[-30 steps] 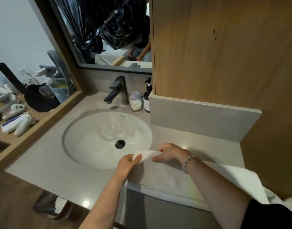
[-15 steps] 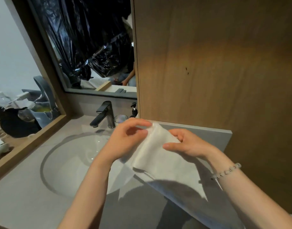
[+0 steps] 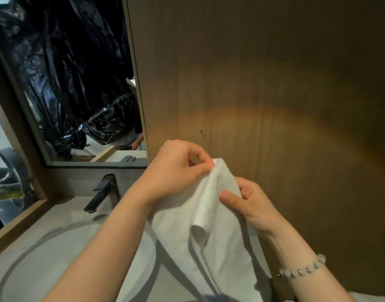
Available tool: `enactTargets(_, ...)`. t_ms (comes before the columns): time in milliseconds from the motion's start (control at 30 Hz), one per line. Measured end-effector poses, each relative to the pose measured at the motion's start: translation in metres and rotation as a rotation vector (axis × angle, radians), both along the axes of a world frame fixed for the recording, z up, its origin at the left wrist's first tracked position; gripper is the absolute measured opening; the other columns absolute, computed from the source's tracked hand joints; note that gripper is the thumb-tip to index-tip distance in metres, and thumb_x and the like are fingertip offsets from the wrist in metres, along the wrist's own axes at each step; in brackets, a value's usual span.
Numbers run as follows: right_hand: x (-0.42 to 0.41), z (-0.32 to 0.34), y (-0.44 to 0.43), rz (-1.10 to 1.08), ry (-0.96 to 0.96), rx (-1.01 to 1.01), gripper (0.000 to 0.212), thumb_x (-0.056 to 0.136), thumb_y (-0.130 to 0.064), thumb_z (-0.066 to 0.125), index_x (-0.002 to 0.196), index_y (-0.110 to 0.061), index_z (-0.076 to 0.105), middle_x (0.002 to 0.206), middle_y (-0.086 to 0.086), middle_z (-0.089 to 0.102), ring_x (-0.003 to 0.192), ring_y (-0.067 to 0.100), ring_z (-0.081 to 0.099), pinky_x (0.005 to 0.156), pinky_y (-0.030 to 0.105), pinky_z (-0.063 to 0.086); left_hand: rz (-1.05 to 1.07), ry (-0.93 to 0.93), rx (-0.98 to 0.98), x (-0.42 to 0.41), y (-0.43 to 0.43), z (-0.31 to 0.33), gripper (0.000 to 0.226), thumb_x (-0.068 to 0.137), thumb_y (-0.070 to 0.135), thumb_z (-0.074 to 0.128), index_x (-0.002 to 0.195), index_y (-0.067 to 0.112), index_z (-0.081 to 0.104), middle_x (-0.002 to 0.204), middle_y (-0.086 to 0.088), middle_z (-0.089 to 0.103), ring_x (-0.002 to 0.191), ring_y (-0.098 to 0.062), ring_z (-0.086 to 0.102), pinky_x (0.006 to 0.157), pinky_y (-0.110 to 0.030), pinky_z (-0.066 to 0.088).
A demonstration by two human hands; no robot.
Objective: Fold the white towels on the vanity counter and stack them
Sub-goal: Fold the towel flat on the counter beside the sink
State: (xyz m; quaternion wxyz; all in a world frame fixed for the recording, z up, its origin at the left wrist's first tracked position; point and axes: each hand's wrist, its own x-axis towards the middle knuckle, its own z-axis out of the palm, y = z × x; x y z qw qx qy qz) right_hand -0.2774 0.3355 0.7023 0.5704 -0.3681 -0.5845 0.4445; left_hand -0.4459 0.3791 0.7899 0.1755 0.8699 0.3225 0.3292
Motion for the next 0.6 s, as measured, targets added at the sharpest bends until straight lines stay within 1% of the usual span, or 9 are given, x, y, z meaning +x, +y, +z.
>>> enactTargets(33,0.002,-0.001,-0.002,-0.021,-0.001,-0.002,0.058,0.049,-0.058,0.083,0.087,-0.015,0.073,0.084,0.009,0.068,0.075,0.022,0.062,0.065,0.027,0.052,0.023,-0.029,-0.018,0.003,-0.001,-0.001,0.015,0.083,0.023,0.068,0.071,0.032,0.069,0.081,0.018,0.068,0.078,-0.003,0.065,0.080,-0.028,0.054)
enactTargets(100,0.004,-0.003,-0.006,-0.043,-0.005,-0.010,0.055,0.047,-0.059,0.084,0.080,-0.016,0.074,0.077,0.007,0.066,0.070,0.019,0.061,0.061,0.024,0.050,0.054,-0.067,-0.065,0.007,-0.005,-0.004,0.015,0.084,0.024,0.067,0.072,0.032,0.069,0.082,0.017,0.069,0.077,-0.002,0.066,0.080,-0.028,0.055)
enactTargets(133,0.006,-0.003,-0.008,-0.035,-0.004,-0.014,0.053,0.048,-0.057,0.084,0.079,-0.016,0.074,0.076,0.005,0.067,0.069,0.016,0.062,0.060,0.022,0.051,0.061,-0.080,-0.085,0.009,-0.007,-0.006,0.014,0.084,0.025,0.067,0.072,0.032,0.069,0.082,0.016,0.069,0.076,-0.001,0.065,0.078,-0.026,0.054)
enactTargets(200,0.008,-0.002,-0.013,0.010,-0.009,-0.023,0.049,0.052,-0.052,0.084,0.081,-0.013,0.074,0.078,0.005,0.070,0.070,0.016,0.066,0.061,0.022,0.052,0.059,-0.095,-0.103,0.012,-0.012,-0.008,0.014,0.084,0.025,0.067,0.071,0.031,0.068,0.082,0.017,0.069,0.075,0.002,0.064,0.076,-0.021,0.053)
enactTargets(267,0.009,-0.001,-0.017,0.027,-0.018,-0.030,0.050,0.054,-0.050,0.084,0.084,-0.012,0.073,0.081,0.008,0.069,0.073,0.019,0.066,0.064,0.023,0.053,0.018,-0.069,-0.077,0.013,-0.016,-0.006,0.012,0.084,0.026,0.067,0.073,0.031,0.068,0.083,0.018,0.068,0.076,0.003,0.064,0.075,-0.018,0.053)
enactTargets(333,0.011,-0.001,-0.018,0.011,-0.018,-0.027,0.054,0.055,-0.052,0.083,0.087,-0.009,0.073,0.085,0.014,0.065,0.078,0.025,0.061,0.069,0.027,0.051,-0.068,-0.011,-0.045,0.011,-0.018,0.000,0.009,0.081,0.025,0.069,0.074,0.030,0.070,0.085,0.016,0.068,0.079,0.001,0.063,0.076,-0.020,0.053)
enactTargets(400,0.010,-0.002,-0.021,0.030,-0.016,-0.029,0.053,0.056,-0.052,0.083,0.087,-0.010,0.074,0.086,0.016,0.063,0.081,0.027,0.059,0.071,0.029,0.049,-0.161,0.062,-0.043,0.009,-0.018,0.008,0.007,0.078,0.023,0.073,0.076,0.029,0.071,0.089,0.015,0.068,0.081,0.002,0.062,0.078,-0.020,0.052)
enactTargets(500,0.009,0.002,-0.026,0.114,0.009,-0.042,0.043,0.057,-0.048,0.084,0.083,-0.015,0.075,0.080,0.005,0.067,0.076,0.016,0.062,0.070,0.022,0.051,-0.224,0.094,-0.031,0.010,-0.021,0.016,0.010,0.072,0.019,0.078,0.078,0.025,0.073,0.093,0.014,0.066,0.080,0.004,0.062,0.079,-0.019,0.052)
enactTargets(600,0.011,0.005,-0.029,0.185,0.027,-0.065,0.042,0.057,-0.044,0.085,0.085,-0.014,0.075,0.082,0.003,0.069,0.076,0.014,0.064,0.070,0.022,0.052,-0.230,0.033,0.017,0.012,-0.028,0.015,0.011,0.074,0.012,0.076,0.075,0.022,0.073,0.088,0.012,0.069,0.079,0.002,0.064,0.077,-0.022,0.054)
